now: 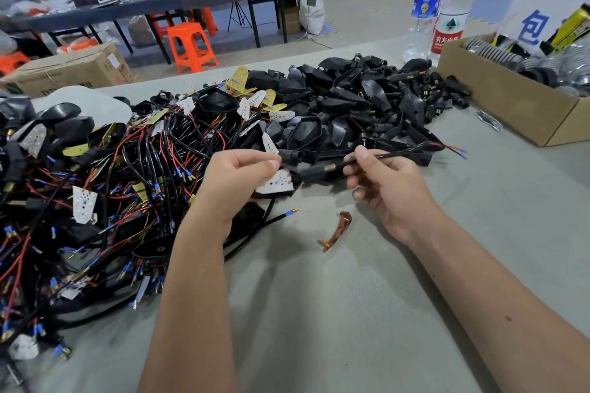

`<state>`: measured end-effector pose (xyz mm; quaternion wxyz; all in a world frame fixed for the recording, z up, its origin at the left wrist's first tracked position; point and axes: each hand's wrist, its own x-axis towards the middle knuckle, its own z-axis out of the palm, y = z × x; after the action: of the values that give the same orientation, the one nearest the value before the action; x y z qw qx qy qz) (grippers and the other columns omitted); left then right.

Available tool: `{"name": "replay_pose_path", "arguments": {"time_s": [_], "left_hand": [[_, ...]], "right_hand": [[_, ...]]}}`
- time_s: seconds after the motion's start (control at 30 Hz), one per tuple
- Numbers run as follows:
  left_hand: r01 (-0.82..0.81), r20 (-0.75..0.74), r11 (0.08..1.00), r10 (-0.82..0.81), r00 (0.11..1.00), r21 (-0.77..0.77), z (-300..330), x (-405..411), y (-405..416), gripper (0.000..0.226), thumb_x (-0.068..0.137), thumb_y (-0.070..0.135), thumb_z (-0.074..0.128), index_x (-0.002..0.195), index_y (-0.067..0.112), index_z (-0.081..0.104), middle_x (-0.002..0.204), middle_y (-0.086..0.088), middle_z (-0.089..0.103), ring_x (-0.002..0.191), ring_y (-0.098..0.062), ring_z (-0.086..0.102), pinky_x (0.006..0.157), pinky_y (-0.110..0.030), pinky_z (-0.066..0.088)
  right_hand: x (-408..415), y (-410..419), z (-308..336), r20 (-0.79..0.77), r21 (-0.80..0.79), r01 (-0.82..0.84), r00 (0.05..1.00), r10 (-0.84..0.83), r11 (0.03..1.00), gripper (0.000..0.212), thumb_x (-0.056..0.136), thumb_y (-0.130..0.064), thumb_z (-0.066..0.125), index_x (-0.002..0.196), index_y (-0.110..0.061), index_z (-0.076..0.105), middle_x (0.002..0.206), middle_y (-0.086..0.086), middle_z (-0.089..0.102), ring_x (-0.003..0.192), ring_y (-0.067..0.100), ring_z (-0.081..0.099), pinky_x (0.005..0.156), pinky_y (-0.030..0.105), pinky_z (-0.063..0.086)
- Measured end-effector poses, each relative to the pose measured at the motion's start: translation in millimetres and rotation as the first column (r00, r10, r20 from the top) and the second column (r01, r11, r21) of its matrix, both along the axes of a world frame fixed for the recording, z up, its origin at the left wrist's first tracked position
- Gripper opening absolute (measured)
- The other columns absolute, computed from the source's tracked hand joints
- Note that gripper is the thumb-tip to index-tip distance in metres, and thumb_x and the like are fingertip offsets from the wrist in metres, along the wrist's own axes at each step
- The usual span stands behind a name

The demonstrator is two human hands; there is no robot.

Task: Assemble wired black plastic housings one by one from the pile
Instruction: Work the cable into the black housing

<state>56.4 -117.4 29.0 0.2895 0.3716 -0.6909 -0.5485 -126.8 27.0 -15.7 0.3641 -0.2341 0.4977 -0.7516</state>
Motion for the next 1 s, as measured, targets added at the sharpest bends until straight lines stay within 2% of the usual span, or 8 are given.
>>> {"name": "replay_pose_path", "arguments": {"time_s": [0.13,0.2,0.3,0.4,0.57,0.67,0.8,1.0], "left_hand": [[-0.059,0.152,0.834,0.169,0.974,-0.548,3.3,-14.4,11.0,0.015,0.087,0.024,0.073,0.100,0.023,0.081,0.087,0.015,0.076,0.074,0.002,0.067,0.078,-0.025,0.054],[0.045,0.146,0.760,0.066,0.987,-0.648,-0.2,-32.7,25.4,0.024,0.085,0.023,0.072,0.108,0.022,0.079,0.096,0.012,0.076,0.079,0.001,0.066,0.083,-0.024,0.054],[0.241,0.217,0.781,-0.138,0.966,-0.577,-14.9,-55.7,41.8,0.032,0.082,0.019,0.077,0.114,0.025,0.075,0.095,0.010,0.075,0.086,-0.001,0.069,0.086,-0.028,0.057],[0.252,0.209,0.791,-0.161,0.965,-0.558,-28.3,-65.1,43.0,0.018,0.084,0.020,0.078,0.100,0.025,0.077,0.082,0.012,0.074,0.075,-0.008,0.069,0.077,-0.039,0.059],[0.225,0.180,0.828,-0.152,0.972,-0.513,-34.5,-60.8,33.1,0.006,0.080,0.026,0.068,0.084,0.025,0.073,0.065,0.006,0.069,0.062,-0.025,0.066,0.067,-0.049,0.058],[0.245,0.220,0.821,-0.150,0.964,-0.515,-34.1,-58.6,33.1,0.009,0.080,0.031,0.068,0.080,0.025,0.075,0.065,0.006,0.070,0.062,-0.021,0.066,0.067,-0.047,0.058],[0.252,0.226,0.793,-0.147,0.963,-0.556,-31.7,-57.0,32.3,0.014,0.088,0.031,0.072,0.076,0.025,0.075,0.065,0.007,0.070,0.060,-0.014,0.061,0.066,-0.045,0.056],[0.250,0.272,0.766,-0.102,0.957,-0.592,-31.8,-51.4,26.6,0.015,0.094,0.022,0.072,0.079,0.020,0.073,0.065,0.001,0.069,0.065,-0.022,0.062,0.067,-0.045,0.053]], "right_hand": [[6.3,-0.7,1.3,-0.156,0.110,-0.083,0.983,0.099,0.990,0.021,0.101,-0.012,0.063,0.097,0.006,0.071,0.074,0.009,0.068,0.055,0.012,0.058,0.046,0.020,0.047],[8.0,-0.8,2.1,-0.177,0.126,-0.088,0.978,0.110,0.988,0.028,0.103,-0.018,0.061,0.095,0.007,0.070,0.071,0.010,0.067,0.053,0.014,0.056,0.043,0.021,0.043],[7.2,-1.4,2.0,-0.178,0.139,-0.056,0.981,0.081,0.989,0.058,0.108,-0.041,0.046,0.090,0.009,0.070,0.061,0.016,0.062,0.045,0.020,0.050,0.039,0.024,0.039],[2.8,-2.5,0.8,-0.187,0.144,0.105,0.979,-0.077,0.984,0.074,0.108,-0.056,0.033,0.082,0.001,0.072,0.063,0.024,0.059,0.044,0.023,0.048,0.037,0.023,0.034],[-20.9,1.8,-0.4,0.005,0.085,0.415,0.909,-0.417,0.906,0.061,0.111,-0.045,0.033,0.078,-0.009,0.069,0.060,0.002,0.057,0.041,0.011,0.044,0.039,0.017,0.023],[-28.3,5.0,-0.3,0.050,0.059,0.435,0.897,-0.438,0.898,0.046,0.110,-0.030,0.045,0.080,-0.008,0.071,0.064,0.003,0.054,0.043,0.009,0.043,0.038,0.018,0.023],[-28.5,4.5,-0.5,0.013,0.053,0.445,0.895,-0.446,0.894,0.044,0.110,-0.029,0.047,0.079,-0.009,0.071,0.060,-0.001,0.053,0.043,0.008,0.041,0.037,0.018,0.023],[-26.0,4.0,1.4,0.008,0.022,0.486,0.874,-0.486,0.874,0.045,0.111,-0.029,0.044,0.080,-0.011,0.070,0.059,-0.004,0.053,0.043,0.007,0.042,0.038,0.017,0.024]]}}
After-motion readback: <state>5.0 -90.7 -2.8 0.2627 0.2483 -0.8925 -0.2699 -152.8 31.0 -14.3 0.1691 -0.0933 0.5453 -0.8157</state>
